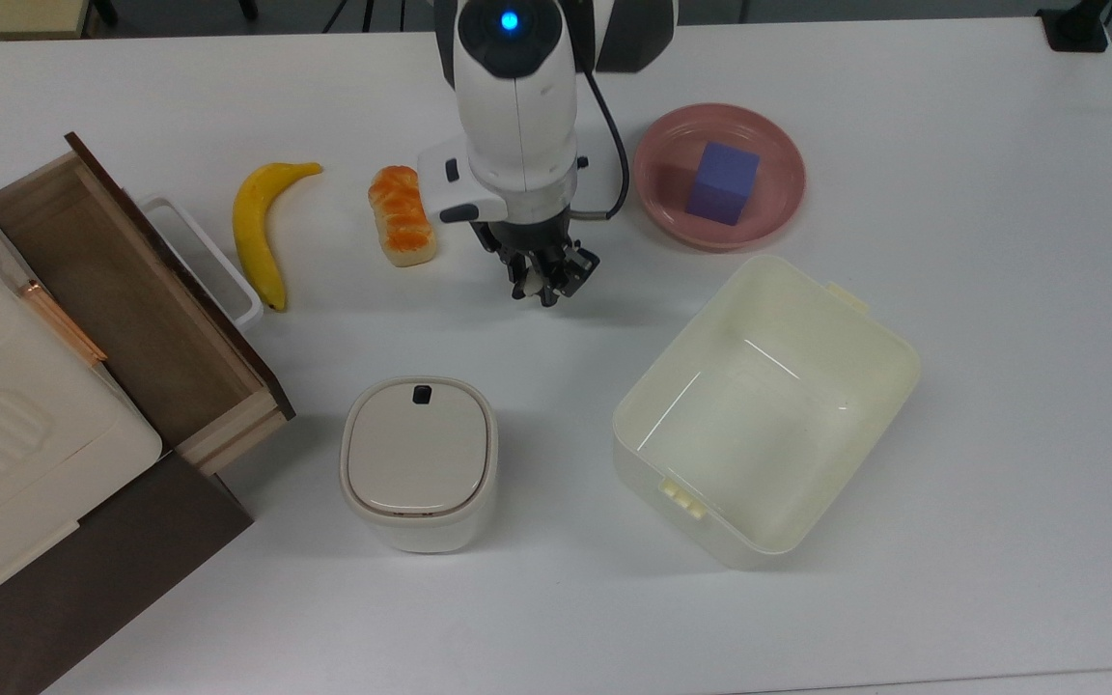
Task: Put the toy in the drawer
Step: 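Carry the panda toy over the open wooden drawer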
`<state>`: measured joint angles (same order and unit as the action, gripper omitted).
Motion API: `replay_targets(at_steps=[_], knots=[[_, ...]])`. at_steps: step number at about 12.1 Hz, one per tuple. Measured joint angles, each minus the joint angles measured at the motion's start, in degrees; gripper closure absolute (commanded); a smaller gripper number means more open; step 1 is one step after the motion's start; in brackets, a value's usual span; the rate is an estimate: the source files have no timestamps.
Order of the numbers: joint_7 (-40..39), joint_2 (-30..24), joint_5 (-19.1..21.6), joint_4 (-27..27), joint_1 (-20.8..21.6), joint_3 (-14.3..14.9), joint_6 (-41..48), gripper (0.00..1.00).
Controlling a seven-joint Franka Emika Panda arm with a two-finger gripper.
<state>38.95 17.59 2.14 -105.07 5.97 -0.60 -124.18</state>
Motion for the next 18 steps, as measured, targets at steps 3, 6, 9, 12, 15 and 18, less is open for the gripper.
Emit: replay_targets(at_steps=[3, 6, 9, 12, 15, 18], knots=[[-6.8, -2.1, -0.1, 5.9, -0.6, 0.0, 4.0, 0.72], [-11.9, -3.1, -0.9, 10.7, -2.4, 0.2, 5.8, 0.72], [-16.6, -4.2, -3.6, 12.8, -3.8, 0.5, 6.4, 0.72], [-23.4, -6.5, -6.1, 13.4, -6.2, 0.7, 6.5, 0.71], [-34.2, -7.0, -8.3, 14.8, -10.9, 0.8, 6.5, 0.67], [-46.7, -7.0, -9.1, 15.9, -15.4, 0.9, 5.9, 0.67]])
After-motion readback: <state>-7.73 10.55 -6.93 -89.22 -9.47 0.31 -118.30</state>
